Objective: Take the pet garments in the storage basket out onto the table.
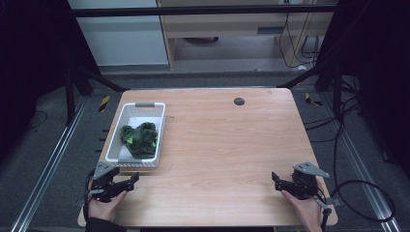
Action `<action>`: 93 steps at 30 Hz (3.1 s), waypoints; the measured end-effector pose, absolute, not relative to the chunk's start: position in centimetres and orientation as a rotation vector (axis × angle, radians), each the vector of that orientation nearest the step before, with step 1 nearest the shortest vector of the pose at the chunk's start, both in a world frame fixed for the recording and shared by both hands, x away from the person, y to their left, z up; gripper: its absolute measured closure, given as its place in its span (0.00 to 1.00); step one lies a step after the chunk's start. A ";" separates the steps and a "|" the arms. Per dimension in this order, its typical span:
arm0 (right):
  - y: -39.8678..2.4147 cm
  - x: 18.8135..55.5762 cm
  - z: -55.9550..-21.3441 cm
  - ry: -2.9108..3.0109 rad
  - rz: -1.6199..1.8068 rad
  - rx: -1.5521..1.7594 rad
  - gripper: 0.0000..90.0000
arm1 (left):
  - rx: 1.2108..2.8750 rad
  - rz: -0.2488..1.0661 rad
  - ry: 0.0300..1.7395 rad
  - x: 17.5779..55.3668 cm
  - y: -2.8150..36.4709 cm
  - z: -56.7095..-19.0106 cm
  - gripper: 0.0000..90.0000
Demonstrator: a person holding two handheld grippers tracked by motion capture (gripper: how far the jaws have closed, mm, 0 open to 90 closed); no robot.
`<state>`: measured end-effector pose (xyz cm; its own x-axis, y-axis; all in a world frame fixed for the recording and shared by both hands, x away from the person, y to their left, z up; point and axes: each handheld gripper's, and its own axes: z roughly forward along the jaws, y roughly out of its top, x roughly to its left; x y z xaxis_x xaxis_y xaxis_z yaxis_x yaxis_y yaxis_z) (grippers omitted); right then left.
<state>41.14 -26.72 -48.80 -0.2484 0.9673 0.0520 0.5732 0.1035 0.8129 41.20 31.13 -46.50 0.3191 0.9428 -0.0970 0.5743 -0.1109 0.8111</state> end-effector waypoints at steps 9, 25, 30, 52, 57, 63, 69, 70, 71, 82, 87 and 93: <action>-26.7 40.6 -48.7 1.877 1.017 1.464 0.13 | 1.721 0.585 1.356 40.7 32.1 -45.1 0.21; -26.9 40.4 -48.8 1.882 1.017 1.458 0.12 | 1.699 0.585 1.307 40.4 32.0 -43.4 0.21; -27.0 40.3 -48.8 1.881 1.018 1.460 0.12 | 1.693 0.587 1.286 40.6 31.9 -42.5 0.21; -26.7 40.4 -49.0 1.906 1.021 1.435 0.11 | 1.713 0.592 1.213 42.2 31.1 -39.6 0.19; -26.7 40.4 -49.0 1.907 1.030 1.441 0.11 | 1.720 0.585 1.209 42.9 31.1 -39.2 0.19; -26.8 40.5 -49.0 1.908 1.027 1.432 0.11 | 1.719 0.582 1.221 43.6 31.4 -38.9 0.19; -26.6 40.5 -49.0 1.914 1.033 1.428 0.11 | 1.737 0.575 1.234 44.7 31.3 -39.0 0.19; -26.6 40.5 -49.0 1.915 1.034 1.427 0.11 | 1.739 0.574 1.236 44.8 31.3 -39.0 0.19; -26.6 40.5 -49.0 1.915 1.034 1.428 0.11 | 1.740 0.574 1.236 45.0 31.3 -39.0 0.19; -26.6 40.5 -49.1 1.926 1.035 1.427 0.11 | 1.766 0.571 1.247 46.2 30.8 -38.8 0.18; -26.5 40.6 -49.1 1.933 1.036 1.425 0.11 | 1.778 0.576 1.259 47.0 30.8 -38.6 0.18; -26.5 40.6 -49.1 1.935 1.038 1.426 0.11 | 1.799 0.582 1.269 47.8 30.7 -38.5 0.18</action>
